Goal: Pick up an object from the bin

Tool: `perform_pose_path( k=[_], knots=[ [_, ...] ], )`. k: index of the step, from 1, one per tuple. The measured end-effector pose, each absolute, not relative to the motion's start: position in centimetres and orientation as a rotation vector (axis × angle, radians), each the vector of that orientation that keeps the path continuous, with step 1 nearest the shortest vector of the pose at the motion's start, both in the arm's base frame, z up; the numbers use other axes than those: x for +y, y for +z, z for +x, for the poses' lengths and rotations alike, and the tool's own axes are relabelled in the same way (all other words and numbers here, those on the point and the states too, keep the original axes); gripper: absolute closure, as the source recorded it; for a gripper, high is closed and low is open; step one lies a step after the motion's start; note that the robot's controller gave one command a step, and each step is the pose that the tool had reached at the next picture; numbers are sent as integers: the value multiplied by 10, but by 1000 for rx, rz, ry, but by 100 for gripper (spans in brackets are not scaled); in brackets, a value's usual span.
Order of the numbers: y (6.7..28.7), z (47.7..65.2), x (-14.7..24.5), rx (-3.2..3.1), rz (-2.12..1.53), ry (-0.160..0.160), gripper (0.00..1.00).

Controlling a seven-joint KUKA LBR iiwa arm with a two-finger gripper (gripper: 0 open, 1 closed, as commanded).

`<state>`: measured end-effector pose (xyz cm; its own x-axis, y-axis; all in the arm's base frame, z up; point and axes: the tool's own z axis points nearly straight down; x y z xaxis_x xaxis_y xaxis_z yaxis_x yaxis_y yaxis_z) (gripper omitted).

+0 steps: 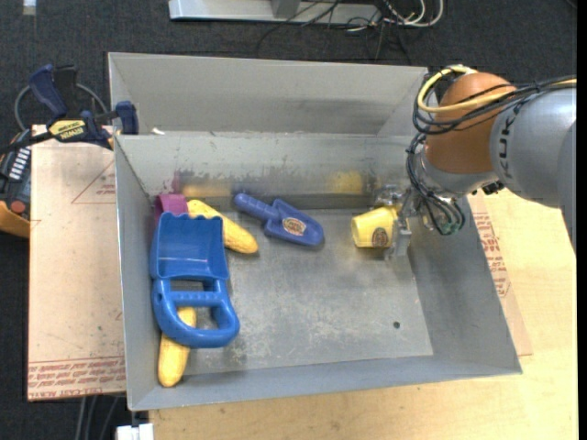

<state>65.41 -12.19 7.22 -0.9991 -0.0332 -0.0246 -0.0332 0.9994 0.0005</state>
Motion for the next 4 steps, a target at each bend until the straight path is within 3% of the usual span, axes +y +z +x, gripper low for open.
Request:
perform_pose_path(
  k=[2, 4],
  knots=[
    [79, 653, -121, 3119, -52, 3, 100],
    [111, 652, -121, 3121, -52, 4, 100]
  ],
)
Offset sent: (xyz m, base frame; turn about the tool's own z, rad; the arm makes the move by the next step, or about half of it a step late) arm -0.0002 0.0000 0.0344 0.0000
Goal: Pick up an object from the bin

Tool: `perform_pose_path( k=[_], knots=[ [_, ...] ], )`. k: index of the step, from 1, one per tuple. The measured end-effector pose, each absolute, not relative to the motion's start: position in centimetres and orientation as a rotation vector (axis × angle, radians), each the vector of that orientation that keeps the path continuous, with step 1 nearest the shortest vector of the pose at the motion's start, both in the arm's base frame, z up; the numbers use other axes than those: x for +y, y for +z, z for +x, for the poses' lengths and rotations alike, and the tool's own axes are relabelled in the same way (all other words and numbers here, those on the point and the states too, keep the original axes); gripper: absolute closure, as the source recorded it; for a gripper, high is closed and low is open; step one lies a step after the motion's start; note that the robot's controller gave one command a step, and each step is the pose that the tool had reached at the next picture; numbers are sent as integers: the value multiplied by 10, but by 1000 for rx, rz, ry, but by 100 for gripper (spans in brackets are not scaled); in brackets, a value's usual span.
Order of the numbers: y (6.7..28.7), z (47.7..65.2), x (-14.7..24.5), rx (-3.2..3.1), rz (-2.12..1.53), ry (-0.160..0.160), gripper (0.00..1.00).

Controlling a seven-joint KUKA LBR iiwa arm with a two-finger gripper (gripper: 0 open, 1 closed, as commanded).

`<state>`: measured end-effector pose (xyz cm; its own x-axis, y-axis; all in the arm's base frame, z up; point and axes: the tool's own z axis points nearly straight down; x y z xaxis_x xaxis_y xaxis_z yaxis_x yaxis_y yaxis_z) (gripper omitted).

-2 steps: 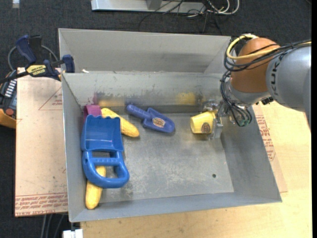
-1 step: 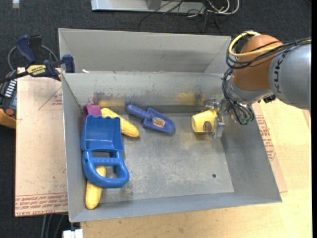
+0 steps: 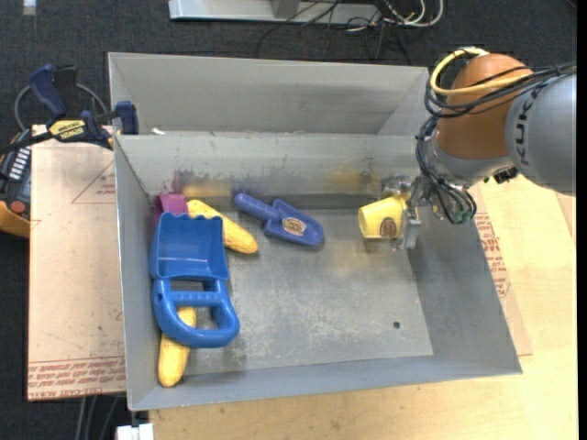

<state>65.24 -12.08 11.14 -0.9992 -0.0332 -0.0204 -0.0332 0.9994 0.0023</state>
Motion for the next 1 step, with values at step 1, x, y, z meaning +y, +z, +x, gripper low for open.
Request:
perform_pose_path(
  k=[1],
  knots=[
    [128, 653, -121, 3118, -52, 3, 100]
  ],
)
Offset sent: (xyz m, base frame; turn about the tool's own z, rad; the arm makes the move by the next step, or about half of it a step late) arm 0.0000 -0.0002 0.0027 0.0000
